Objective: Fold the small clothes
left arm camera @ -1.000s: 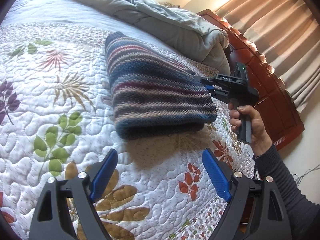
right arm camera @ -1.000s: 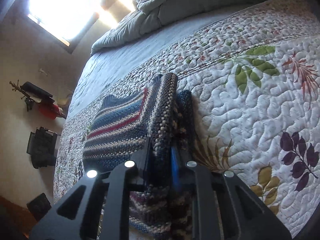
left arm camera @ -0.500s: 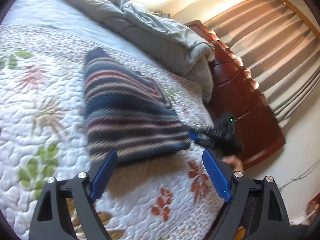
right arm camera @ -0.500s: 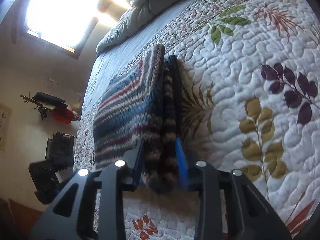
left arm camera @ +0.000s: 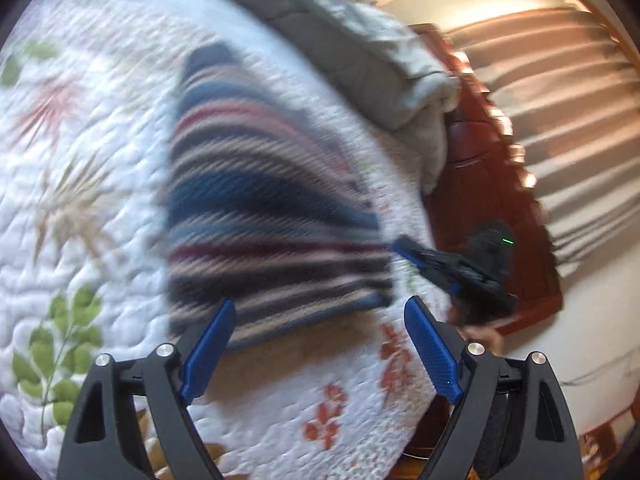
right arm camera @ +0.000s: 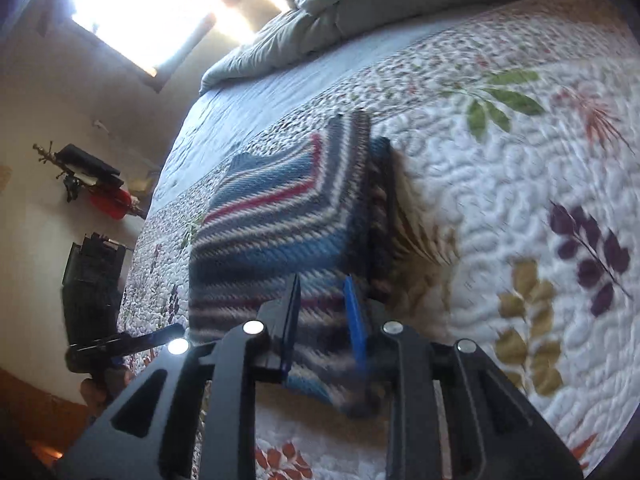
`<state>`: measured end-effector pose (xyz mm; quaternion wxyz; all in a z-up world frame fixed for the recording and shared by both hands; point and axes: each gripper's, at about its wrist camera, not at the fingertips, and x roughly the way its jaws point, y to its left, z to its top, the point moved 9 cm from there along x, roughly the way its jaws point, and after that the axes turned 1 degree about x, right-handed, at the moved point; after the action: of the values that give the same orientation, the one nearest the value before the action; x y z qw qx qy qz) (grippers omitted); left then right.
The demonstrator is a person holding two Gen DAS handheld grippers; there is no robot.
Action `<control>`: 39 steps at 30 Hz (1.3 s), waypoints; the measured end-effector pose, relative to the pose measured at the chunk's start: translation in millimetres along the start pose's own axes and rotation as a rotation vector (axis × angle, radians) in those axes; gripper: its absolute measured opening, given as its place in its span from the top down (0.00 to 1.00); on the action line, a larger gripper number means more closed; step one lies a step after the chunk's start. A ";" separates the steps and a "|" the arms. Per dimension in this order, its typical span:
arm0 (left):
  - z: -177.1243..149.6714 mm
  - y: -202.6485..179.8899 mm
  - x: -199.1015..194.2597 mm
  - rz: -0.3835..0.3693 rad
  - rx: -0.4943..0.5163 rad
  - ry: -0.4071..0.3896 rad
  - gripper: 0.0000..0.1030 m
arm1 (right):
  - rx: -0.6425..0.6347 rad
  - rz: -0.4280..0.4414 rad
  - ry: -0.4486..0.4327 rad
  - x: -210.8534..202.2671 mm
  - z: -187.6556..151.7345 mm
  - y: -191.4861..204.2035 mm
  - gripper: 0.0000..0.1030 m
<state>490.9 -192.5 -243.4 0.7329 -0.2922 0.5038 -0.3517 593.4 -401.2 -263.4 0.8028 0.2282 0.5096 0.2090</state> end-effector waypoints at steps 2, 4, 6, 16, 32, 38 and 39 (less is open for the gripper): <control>13.8 -19.1 2.9 -0.041 0.038 -0.018 0.16 | 0.015 0.022 0.006 14.6 13.0 3.2 0.77; 26.3 -26.5 8.1 -0.069 0.054 -0.015 0.15 | 0.045 0.042 0.023 32.3 30.9 1.8 0.76; 31.6 -13.7 24.8 -0.023 0.022 0.016 0.15 | 0.102 0.013 0.087 53.6 37.1 -15.4 0.78; 38.3 12.4 28.4 -0.022 -0.050 0.077 0.18 | 0.142 0.053 0.036 62.1 98.3 -3.9 0.71; 94.6 41.4 51.8 -0.098 -0.155 0.076 0.17 | 0.045 0.079 0.113 74.9 33.6 10.0 0.68; 97.0 24.4 34.9 -0.069 -0.117 0.088 0.14 | 0.066 0.089 0.073 58.5 42.5 5.1 0.54; 98.9 21.1 26.3 -0.061 -0.087 0.082 0.11 | 0.057 0.082 0.045 44.3 50.5 3.0 0.27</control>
<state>595.3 -194.2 -242.1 0.6872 -0.3242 0.5391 -0.3633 656.6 -381.4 -274.7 0.7750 0.2669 0.5237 0.2322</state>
